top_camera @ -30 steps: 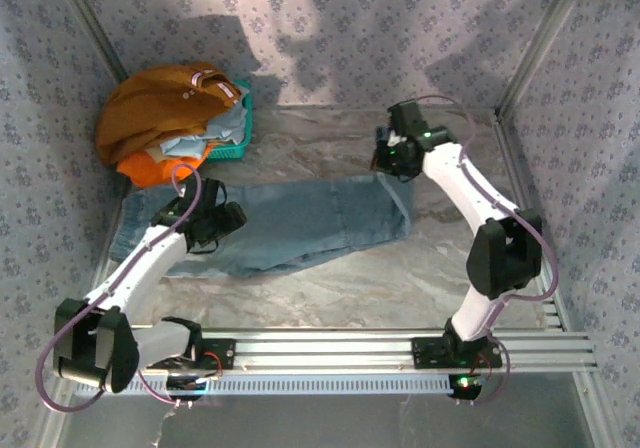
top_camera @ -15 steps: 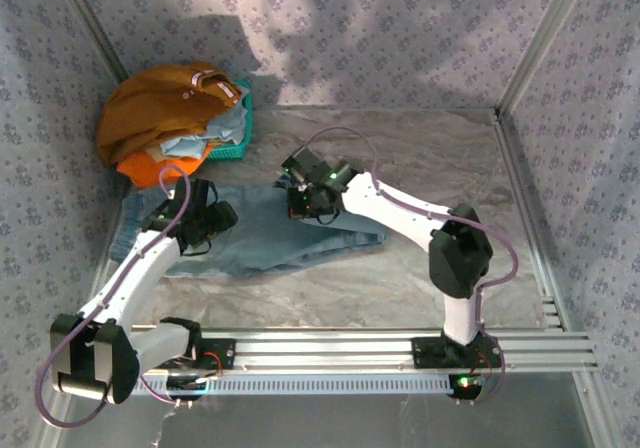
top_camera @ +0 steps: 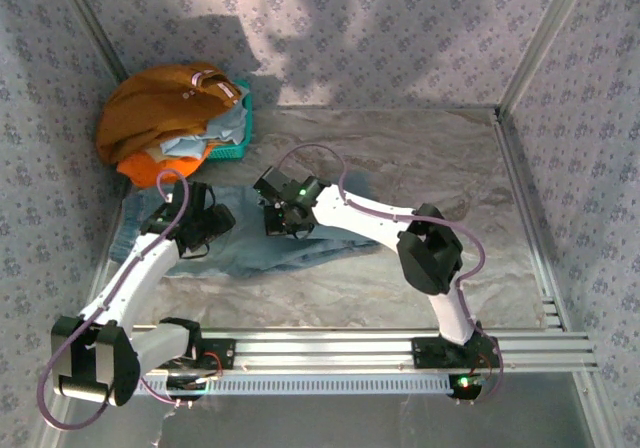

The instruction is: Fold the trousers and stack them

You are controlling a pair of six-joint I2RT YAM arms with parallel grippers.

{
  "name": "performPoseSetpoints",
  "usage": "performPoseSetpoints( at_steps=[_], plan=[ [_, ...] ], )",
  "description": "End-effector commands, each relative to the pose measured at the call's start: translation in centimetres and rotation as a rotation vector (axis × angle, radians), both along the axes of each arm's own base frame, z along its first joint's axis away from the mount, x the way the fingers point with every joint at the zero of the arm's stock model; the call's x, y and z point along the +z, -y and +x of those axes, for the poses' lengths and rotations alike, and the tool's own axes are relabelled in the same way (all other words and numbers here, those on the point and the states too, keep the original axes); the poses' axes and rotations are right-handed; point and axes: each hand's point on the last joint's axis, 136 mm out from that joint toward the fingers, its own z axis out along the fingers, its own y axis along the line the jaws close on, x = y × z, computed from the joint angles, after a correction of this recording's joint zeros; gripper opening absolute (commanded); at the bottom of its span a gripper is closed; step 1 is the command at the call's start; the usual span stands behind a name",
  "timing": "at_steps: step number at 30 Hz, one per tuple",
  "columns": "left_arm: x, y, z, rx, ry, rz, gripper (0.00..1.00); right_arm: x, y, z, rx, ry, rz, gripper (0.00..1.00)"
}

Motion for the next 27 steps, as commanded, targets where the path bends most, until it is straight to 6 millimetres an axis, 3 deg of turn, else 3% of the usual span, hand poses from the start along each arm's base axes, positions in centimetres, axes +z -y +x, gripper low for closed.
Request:
performPoseSetpoints(
  at_steps=[1,4,7,9,13,15,21,24,27],
  plan=[
    [-0.2,0.0,-0.1,0.007,0.010,-0.023,0.75,-1.0,-2.4,-0.8,0.039,-0.050,0.035,0.03],
    [-0.5,0.1,-0.2,0.007,0.001,-0.028,0.77,-2.6,-4.0,-2.9,0.162,-0.139,0.074,0.37],
    [-0.7,0.1,-0.1,0.003,-0.005,-0.030,0.84,-1.4,-4.1,-4.2,0.235,-0.163,0.113,0.52],
    [-0.7,0.5,0.3,-0.008,-0.006,-0.043,0.87,0.5,-2.7,-3.8,0.243,-0.118,0.121,0.57],
    [-1.3,2.1,1.6,-0.050,-0.033,-0.094,0.91,3.7,3.0,-0.4,0.133,-0.020,0.094,0.61],
    [-1.7,3.2,2.7,-0.084,-0.049,-0.097,0.91,4.2,7.4,2.0,0.031,0.008,0.064,0.61],
    [-2.2,7.5,6.0,-0.210,-0.088,-0.048,0.85,2.4,18.7,6.3,-0.161,-0.036,-0.001,0.60],
    [-2.6,8.7,6.7,-0.240,-0.103,0.003,0.76,0.7,22.5,7.7,-0.215,-0.083,-0.010,0.60],
    [-2.7,9.7,7.0,-0.265,-0.100,0.027,0.67,-1.4,24.4,8.3,-0.230,-0.146,-0.004,0.59]
  ],
)
